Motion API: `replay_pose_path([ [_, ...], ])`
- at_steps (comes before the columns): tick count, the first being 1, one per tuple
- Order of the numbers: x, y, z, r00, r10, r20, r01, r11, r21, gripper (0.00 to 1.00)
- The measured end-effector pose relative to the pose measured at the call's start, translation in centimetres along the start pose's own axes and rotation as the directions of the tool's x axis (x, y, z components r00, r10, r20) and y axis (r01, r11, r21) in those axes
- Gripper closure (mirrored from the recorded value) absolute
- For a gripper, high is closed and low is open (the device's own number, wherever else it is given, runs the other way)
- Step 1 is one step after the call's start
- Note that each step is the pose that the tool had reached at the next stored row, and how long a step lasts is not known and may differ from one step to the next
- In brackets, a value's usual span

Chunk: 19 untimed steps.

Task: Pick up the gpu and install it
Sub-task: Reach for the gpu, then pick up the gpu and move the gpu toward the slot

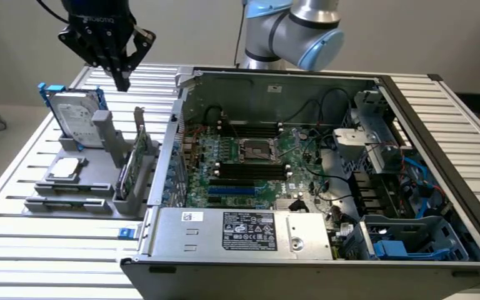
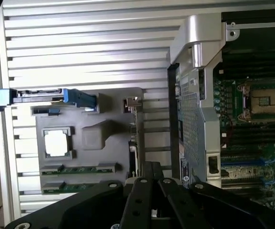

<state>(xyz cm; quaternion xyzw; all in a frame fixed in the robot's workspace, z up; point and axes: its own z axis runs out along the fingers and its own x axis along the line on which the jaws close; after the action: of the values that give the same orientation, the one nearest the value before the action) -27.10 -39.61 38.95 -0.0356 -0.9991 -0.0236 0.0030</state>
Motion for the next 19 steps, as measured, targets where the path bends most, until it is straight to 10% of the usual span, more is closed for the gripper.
replay_pose_path([
  [19, 0.62, -0.41, 0.72, 1.0000, 0.000, -0.0068, 0.000, 1.0000, 0.0006, 0.89],
])
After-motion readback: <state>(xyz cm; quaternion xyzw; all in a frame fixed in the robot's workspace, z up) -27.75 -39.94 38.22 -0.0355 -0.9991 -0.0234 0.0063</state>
